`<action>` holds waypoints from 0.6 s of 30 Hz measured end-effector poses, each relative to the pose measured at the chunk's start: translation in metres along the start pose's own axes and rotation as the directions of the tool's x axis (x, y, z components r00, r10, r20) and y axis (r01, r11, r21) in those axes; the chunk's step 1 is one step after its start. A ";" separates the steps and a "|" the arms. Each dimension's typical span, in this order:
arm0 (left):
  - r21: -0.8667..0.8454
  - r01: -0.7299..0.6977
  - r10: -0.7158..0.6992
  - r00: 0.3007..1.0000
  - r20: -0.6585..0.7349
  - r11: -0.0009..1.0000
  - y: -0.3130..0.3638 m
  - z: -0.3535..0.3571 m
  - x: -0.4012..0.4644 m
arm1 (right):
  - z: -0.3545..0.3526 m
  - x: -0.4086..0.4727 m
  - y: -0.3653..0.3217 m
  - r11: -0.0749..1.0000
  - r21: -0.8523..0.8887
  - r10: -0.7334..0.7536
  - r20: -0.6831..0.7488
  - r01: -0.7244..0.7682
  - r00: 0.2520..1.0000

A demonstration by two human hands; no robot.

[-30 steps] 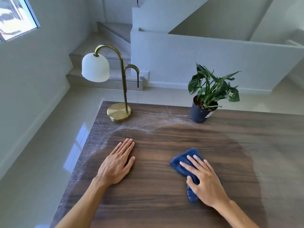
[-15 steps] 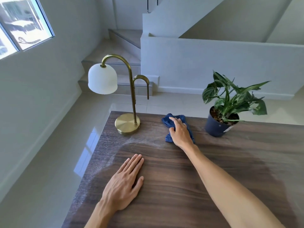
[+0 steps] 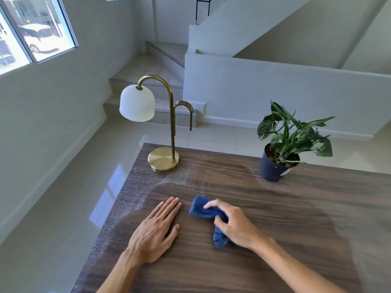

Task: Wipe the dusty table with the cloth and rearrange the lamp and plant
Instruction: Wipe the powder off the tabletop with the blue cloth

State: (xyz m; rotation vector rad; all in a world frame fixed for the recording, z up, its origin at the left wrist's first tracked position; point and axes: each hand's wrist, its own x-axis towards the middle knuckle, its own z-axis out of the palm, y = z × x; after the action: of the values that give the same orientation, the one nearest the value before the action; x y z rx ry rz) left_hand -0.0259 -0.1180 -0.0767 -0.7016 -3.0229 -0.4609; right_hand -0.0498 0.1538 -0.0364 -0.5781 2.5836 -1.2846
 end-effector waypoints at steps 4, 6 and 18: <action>-0.010 -0.001 0.001 1.000 -0.004 1.000 0.002 -0.001 0.000 | -0.043 0.031 0.015 0.997 0.073 0.059 -0.426 -0.030 0.903; -0.012 0.001 -0.001 1.000 -0.008 1.000 0.002 -0.002 -0.001 | -0.063 0.063 0.026 0.990 0.070 0.143 -0.546 -0.124 0.825; -0.050 0.002 -0.003 1.000 -0.024 0.999 0.002 -0.001 0.003 | -0.004 0.168 0.035 0.941 -0.204 0.230 -0.197 -0.269 0.953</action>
State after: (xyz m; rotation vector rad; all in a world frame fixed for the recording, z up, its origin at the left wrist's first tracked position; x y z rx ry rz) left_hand -0.0274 -0.1150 -0.0752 -0.6904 -3.0001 -0.5429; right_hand -0.2122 0.1038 -0.0626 -0.1675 2.8554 -1.0019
